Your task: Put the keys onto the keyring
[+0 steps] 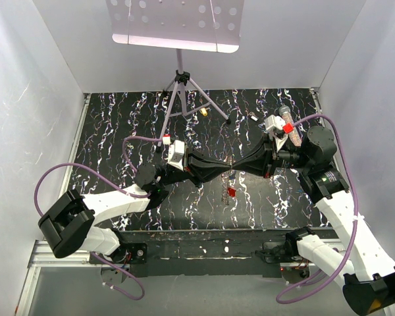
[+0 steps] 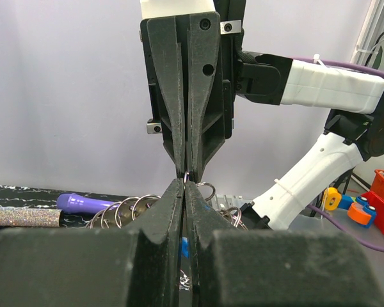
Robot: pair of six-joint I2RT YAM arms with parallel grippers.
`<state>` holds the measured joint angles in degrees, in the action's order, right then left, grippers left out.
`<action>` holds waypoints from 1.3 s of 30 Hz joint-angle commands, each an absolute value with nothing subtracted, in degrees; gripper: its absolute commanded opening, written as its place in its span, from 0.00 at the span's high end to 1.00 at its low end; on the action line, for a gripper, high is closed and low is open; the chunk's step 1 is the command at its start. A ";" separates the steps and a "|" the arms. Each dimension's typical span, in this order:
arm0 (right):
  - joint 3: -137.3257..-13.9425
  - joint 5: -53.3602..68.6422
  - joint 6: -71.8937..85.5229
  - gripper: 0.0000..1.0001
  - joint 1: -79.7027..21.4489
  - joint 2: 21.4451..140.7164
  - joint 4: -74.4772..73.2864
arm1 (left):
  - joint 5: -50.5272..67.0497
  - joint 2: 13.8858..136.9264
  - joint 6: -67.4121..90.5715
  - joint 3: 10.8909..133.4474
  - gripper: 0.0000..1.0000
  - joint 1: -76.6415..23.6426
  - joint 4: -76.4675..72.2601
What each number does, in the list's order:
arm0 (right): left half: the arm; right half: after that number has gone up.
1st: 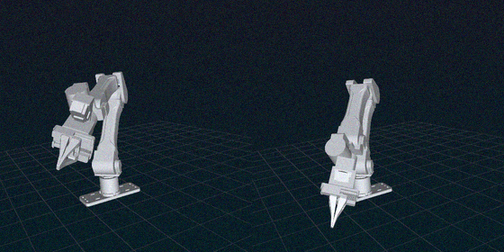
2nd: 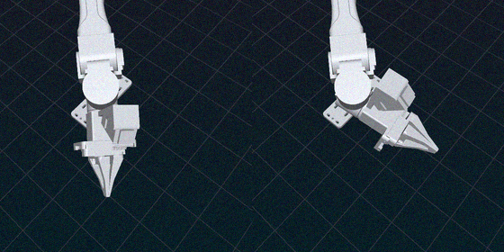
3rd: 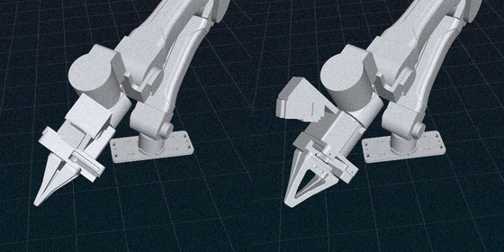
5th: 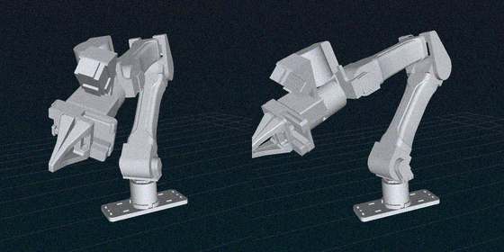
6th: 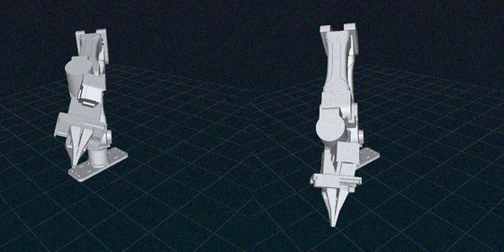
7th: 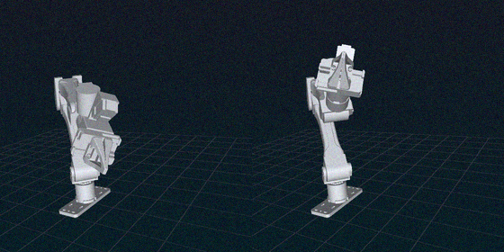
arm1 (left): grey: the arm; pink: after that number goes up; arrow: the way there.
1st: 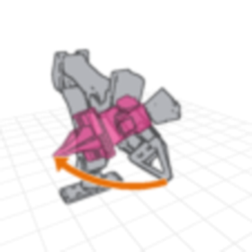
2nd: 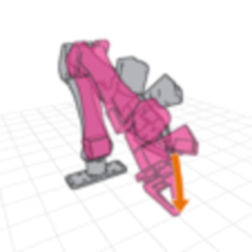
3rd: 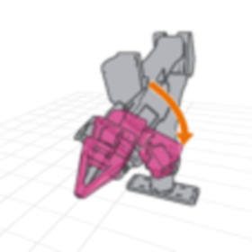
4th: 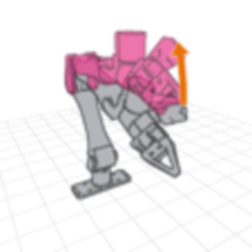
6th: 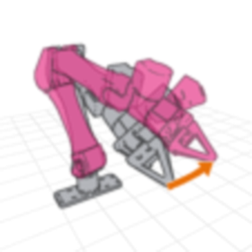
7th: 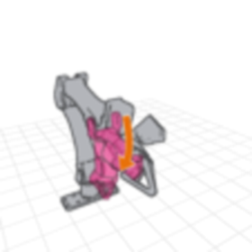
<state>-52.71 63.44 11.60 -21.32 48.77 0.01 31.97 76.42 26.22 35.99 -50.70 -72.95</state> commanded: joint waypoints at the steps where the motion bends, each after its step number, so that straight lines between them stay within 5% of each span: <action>1: -53.61 64.07 9.85 0.91 -22.15 48.96 0.00 | 31.64 75.94 26.54 37.35 1.00 -50.89 -76.20; 24: -55.90 63.73 8.96 0.98 -22.50 49.66 -3.78 | 32.34 75.67 27.16 36.91 1.00 -50.80 -76.03; 26: -55.98 63.11 8.96 0.74 -22.15 49.22 -3.87 | 32.34 75.24 27.16 36.57 1.00 -50.80 -75.76; 28: -56.42 63.28 8.53 0.61 -21.45 48.78 -4.30 | 32.17 74.71 26.90 35.95 1.00 -50.80 -75.59; 39: -56.60 63.37 9.93 0.62 -19.95 47.64 -2.64 | 31.11 73.39 26.89 34.19 1.00 -50.80 -77.08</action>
